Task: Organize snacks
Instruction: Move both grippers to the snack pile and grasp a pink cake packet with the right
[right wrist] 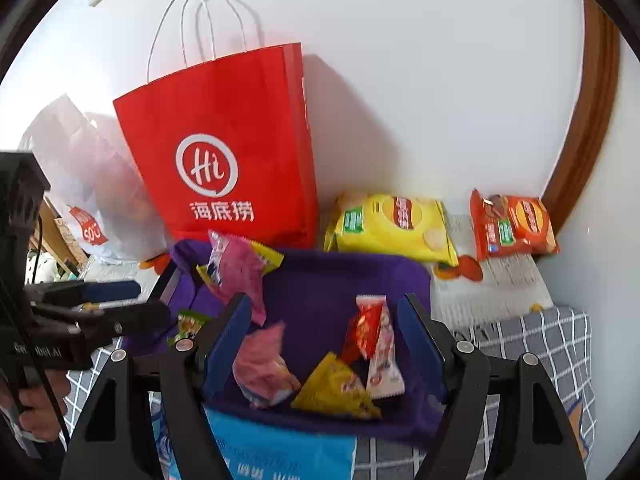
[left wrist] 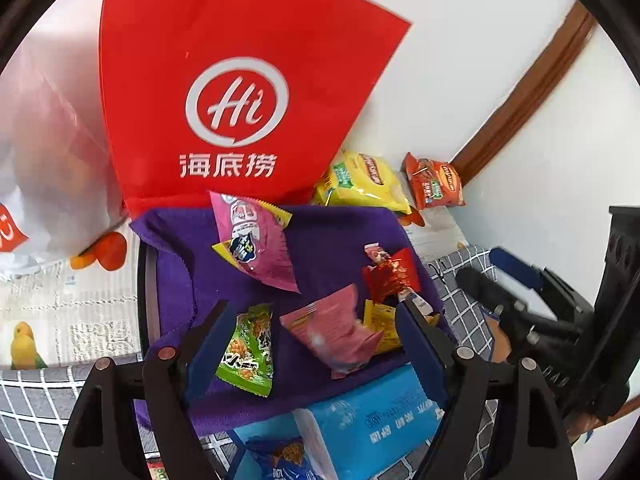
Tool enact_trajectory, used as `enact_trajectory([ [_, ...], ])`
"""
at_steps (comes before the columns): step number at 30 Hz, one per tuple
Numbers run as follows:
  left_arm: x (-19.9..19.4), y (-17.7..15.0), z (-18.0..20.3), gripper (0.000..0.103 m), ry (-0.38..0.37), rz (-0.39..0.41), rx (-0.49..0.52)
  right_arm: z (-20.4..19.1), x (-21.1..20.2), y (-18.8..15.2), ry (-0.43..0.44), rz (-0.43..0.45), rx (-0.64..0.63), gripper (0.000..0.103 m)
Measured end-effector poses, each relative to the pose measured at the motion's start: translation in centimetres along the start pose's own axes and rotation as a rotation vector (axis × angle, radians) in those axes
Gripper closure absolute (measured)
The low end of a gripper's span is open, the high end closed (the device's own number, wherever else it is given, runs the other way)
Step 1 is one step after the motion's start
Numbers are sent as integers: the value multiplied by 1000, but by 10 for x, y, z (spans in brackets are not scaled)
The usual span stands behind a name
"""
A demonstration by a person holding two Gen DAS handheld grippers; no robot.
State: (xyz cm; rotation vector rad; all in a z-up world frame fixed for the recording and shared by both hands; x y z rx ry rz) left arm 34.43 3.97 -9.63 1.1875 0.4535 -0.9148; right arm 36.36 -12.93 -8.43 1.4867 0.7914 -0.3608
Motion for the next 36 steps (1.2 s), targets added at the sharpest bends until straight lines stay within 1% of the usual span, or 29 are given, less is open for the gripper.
enact_trajectory([
  [2, -7, 1, 6, 23, 3, 16, 18, -1, -8, -6, -1, 1, -4, 31],
  [6, -22, 1, 19, 23, 7, 47, 66, -3, -29, -19, 11, 17, 13, 31],
  [9, -37, 2, 29, 23, -14, 76, 87, -3, -45, -30, -11, 26, 5, 31],
  [12, -48, 2, 35, 23, -20, 110, 98, -1, -58, -42, -43, 22, 2, 31],
  [14, -55, 2, 38, 23, -14, 128, 103, 1, -67, -52, -34, 13, 18, 31],
  [16, -61, 2, 41, 23, -14, 141, 113, 5, -75, -61, -49, 10, 42, 31],
  [19, -71, 2, 44, 24, 12, 167, 128, 10, -85, -74, -65, 19, 80, 31],
  [23, -78, 3, 51, 24, 12, 178, 142, 10, -94, -101, -37, -42, 128, 31],
  [26, -86, 2, 52, 24, 61, 182, 145, 2, -98, -119, -20, -65, 108, 31],
  [28, -92, -4, 50, 23, 63, 174, 142, -5, -100, -129, -4, -71, 97, 31],
  [32, -101, -26, 27, 23, 119, 132, 116, -24, -93, -149, 63, -110, 95, 31],
  [36, -103, -47, 3, 23, 144, 105, 72, -44, -83, -171, 125, -167, 120, 31],
])
Point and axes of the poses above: each gripper's, at about its wrist camera, not at the fingertips, and x roughly the way its jaws point, z to its right, y to its top, the point moved 6 cm from there along x, roughly the way its jaws point, and after that the axes turned 6 degrees about z, right-handed, at the moved point
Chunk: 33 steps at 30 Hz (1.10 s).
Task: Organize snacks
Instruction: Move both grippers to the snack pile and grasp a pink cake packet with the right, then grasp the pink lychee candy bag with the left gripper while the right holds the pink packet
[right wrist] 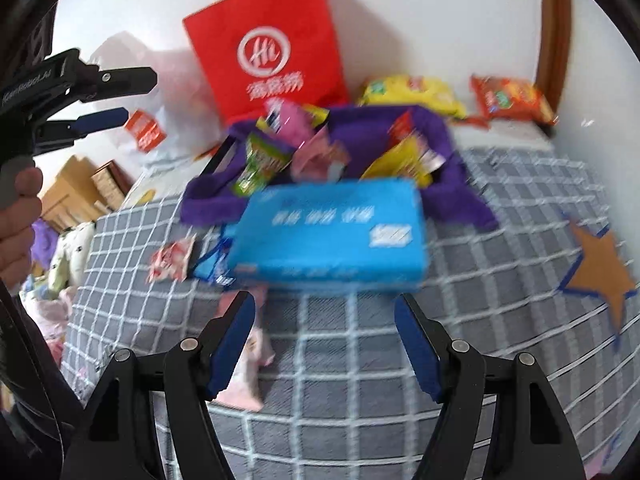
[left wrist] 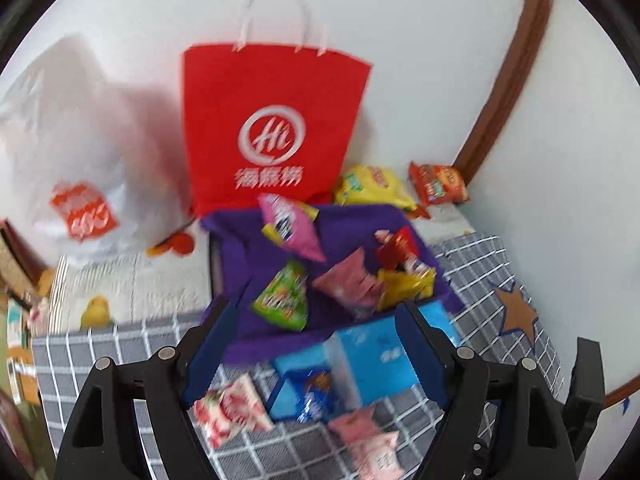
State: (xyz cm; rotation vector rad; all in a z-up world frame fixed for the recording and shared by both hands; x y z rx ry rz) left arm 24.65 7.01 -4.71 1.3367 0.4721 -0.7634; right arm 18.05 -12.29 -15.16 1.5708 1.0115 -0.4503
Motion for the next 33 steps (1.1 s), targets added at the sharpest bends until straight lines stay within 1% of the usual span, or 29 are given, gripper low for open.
enact_trajectory([
  [3, 2, -18, -16, 23, 12, -31, -42, -16, 9, -16, 11, -24, -29, 31],
  [6, 4, -35, -27, 23, 31, -60, -62, -34, 17, -34, 41, -57, -40, 31],
  [10, 3, -60, -40, 23, 39, -93, -91, -53, 30, -50, 50, -89, -72, 31],
  [12, 3, -70, -44, 23, 45, -110, -104, -57, 34, -53, 40, -88, -70, 31],
  [14, 3, -79, -49, 23, 56, -125, -109, -61, 41, -56, 1, -84, -73, 32],
  [15, 2, -83, -51, 23, 62, -129, -111, -62, 46, -58, -13, -83, -76, 32],
  [17, 1, -89, -56, 23, 70, -131, -118, -64, 52, -62, -21, -91, -81, 42],
  [18, 1, -93, -59, 23, 75, -134, -125, -63, 53, -61, -32, -81, -90, 44],
  [19, 2, -96, -62, 23, 81, -139, -134, -62, 51, -61, -52, -59, -112, 52],
  [20, 4, -98, -64, 23, 87, -146, -143, -62, 51, -62, -68, -56, -137, 63],
  [21, 7, -101, -66, 23, 94, -153, -149, -61, 50, -62, -67, -58, -145, 63],
  [23, 14, -109, -70, 23, 117, -173, -163, -56, 43, -61, -37, -61, -127, 63],
  [25, 23, -116, -74, 23, 135, -192, -173, -52, 32, -59, -19, -44, -116, 64],
  [30, 50, -129, -84, 23, 173, -239, -217, -35, 8, -55, -41, 20, -137, 64],
  [33, 66, -134, -85, 23, 166, -259, -241, -13, 7, -53, -58, 22, -115, 64],
])
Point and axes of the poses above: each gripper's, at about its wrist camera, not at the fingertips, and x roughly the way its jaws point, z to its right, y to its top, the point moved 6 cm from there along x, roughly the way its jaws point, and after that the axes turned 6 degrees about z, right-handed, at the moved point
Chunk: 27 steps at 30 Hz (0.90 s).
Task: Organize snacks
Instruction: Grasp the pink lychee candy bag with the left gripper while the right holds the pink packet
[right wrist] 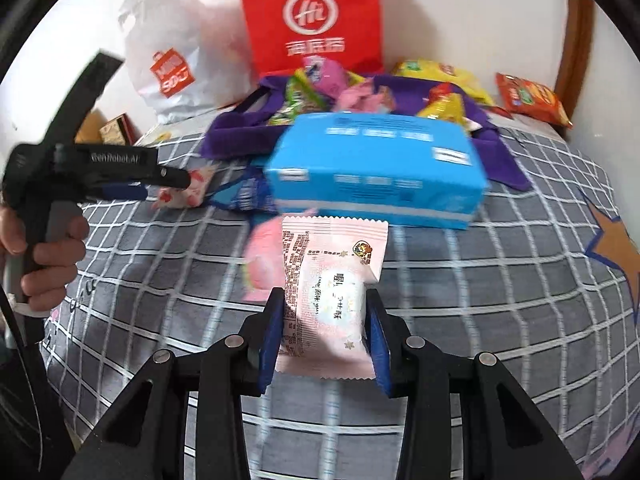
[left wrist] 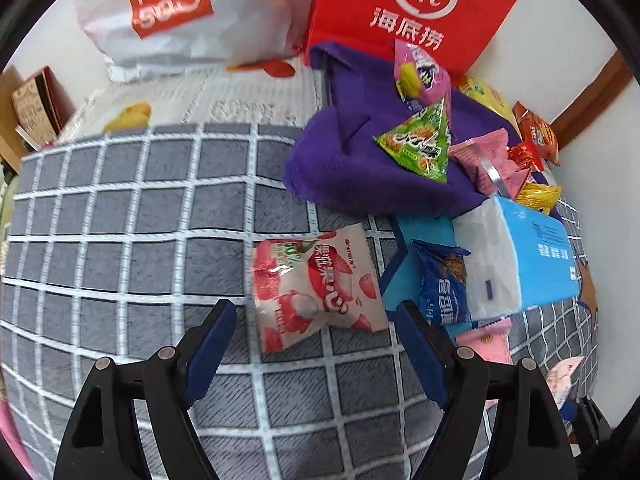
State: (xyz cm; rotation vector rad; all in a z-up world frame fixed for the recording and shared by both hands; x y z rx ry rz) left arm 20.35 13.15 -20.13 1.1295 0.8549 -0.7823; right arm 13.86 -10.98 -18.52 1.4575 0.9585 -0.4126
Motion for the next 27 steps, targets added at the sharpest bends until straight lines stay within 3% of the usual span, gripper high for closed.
enact_trajectory([
  [3, 15, -1, 3, 21, 2, -15, -6, 28, 1, 0, -49, 15, 20, 64],
  [5, 17, 2, 7, 18, 14, 16, 2, 48, 6, 0, -90, 21, 41, 64],
  [10, 22, 3, 13, 14, 41, 53, 14, 74, 22, -2, -96, 8, 98, 64],
  [14, 26, 0, 19, 19, 112, 81, 92, 76, 35, -4, -80, 3, 83, 64],
  [16, 25, -2, 21, 27, 153, 101, 121, 73, 36, -3, -81, 22, 59, 64],
  [19, 19, -2, 19, 41, 132, 129, 112, 72, 40, 1, -81, 40, 54, 64],
  [27, -7, -11, 4, 48, 26, 119, 28, 77, 30, 3, -41, 28, 95, 64],
])
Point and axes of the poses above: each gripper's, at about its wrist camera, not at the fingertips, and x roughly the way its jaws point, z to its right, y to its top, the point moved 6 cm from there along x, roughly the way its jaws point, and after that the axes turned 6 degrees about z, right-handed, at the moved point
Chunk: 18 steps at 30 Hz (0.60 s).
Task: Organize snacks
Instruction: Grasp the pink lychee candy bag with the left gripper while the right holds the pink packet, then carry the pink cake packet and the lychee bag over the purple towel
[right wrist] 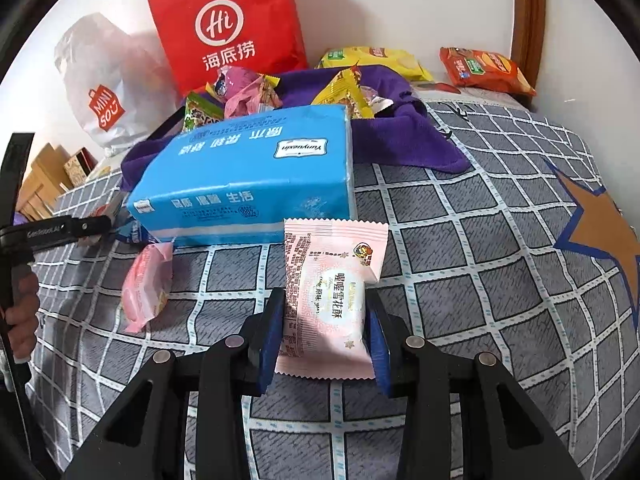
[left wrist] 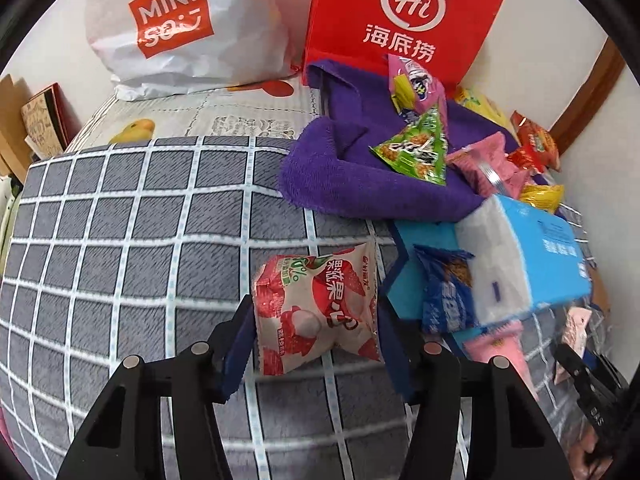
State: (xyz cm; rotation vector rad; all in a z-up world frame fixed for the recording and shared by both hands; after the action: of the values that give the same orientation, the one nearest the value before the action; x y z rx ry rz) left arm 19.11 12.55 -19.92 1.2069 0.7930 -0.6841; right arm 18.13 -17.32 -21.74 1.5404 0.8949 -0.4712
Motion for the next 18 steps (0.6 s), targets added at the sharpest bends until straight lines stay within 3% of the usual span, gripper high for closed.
enact_trajectory([
  [18, -49, -18, 61, 47, -142, -6, 84, 4, -51, 37, 53, 51, -58, 64],
])
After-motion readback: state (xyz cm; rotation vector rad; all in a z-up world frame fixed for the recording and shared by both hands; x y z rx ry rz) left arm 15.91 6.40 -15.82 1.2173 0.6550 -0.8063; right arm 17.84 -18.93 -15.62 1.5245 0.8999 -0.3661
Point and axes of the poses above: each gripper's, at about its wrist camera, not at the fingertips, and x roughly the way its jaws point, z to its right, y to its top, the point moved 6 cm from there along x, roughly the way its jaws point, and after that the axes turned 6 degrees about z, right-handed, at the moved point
